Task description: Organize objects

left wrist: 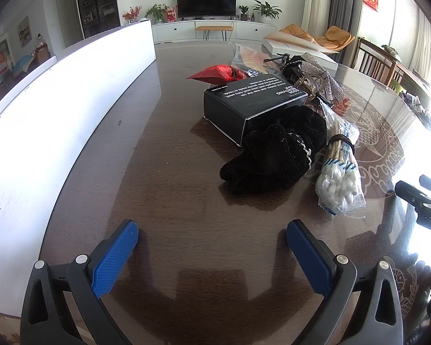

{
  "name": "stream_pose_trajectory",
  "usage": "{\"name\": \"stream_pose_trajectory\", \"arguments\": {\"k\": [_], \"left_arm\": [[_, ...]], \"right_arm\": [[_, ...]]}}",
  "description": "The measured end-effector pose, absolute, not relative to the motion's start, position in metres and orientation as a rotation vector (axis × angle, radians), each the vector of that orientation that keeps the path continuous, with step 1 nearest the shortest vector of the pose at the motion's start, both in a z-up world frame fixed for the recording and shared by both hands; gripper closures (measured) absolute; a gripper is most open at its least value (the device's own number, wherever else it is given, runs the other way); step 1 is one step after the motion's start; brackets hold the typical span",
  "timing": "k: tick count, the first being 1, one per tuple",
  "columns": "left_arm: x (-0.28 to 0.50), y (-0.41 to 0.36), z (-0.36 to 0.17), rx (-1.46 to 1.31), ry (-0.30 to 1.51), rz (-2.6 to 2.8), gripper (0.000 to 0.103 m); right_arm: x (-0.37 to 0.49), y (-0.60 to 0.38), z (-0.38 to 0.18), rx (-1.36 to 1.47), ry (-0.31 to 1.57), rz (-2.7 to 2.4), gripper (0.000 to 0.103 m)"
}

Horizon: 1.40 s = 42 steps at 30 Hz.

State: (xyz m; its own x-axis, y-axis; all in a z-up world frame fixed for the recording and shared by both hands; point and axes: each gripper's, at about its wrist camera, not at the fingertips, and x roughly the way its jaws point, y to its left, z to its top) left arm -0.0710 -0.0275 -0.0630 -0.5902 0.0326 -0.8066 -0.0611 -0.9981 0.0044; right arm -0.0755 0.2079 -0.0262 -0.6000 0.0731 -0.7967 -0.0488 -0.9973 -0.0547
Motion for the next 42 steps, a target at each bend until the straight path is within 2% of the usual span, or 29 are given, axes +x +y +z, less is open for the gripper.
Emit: {"name": "stream_pose_trajectory", "arguments": {"k": [42], "left_arm": [[-0.0712,-0.0277,-0.0635,-1.396,0.048,2.756,0.0]], "right_arm": [[-0.0745,0.2084,-0.0274,-1.375,-0.033,2.751,0.007]]}}
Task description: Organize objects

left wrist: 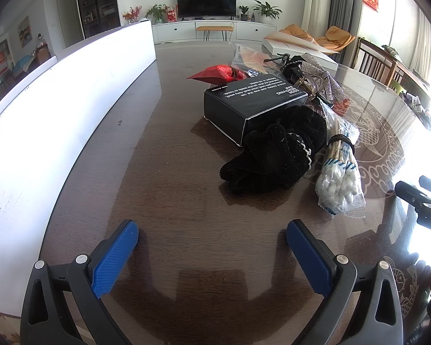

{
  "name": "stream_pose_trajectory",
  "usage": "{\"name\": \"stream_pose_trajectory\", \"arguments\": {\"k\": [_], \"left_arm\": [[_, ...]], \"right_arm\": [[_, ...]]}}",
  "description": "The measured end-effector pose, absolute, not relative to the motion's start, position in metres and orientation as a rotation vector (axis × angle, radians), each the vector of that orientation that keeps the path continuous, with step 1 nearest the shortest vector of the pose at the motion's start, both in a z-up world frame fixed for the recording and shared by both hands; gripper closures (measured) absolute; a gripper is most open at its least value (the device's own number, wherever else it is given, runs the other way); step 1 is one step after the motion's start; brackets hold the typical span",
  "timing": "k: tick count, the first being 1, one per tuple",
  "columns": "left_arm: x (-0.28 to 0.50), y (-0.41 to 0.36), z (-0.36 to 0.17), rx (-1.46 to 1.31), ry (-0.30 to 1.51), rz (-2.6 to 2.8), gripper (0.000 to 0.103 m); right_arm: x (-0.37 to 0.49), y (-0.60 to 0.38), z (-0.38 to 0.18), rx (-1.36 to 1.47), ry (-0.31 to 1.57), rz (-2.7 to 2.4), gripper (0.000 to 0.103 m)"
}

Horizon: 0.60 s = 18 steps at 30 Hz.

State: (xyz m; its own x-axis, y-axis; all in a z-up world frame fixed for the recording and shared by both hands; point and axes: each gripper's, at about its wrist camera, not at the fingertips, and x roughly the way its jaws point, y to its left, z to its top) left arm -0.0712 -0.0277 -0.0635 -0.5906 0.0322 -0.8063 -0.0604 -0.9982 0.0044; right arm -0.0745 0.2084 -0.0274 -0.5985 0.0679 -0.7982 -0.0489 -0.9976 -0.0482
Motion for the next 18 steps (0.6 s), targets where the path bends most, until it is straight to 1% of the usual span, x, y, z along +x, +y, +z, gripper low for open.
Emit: {"name": "stream_pose_trajectory", "arguments": {"k": [18], "left_arm": [[-0.0706,-0.028,-0.0634,-1.396,0.048,2.756,0.0]], "right_arm": [[-0.0727,0.2085,-0.0285,-1.378,-0.029,2.754,0.006]]}}
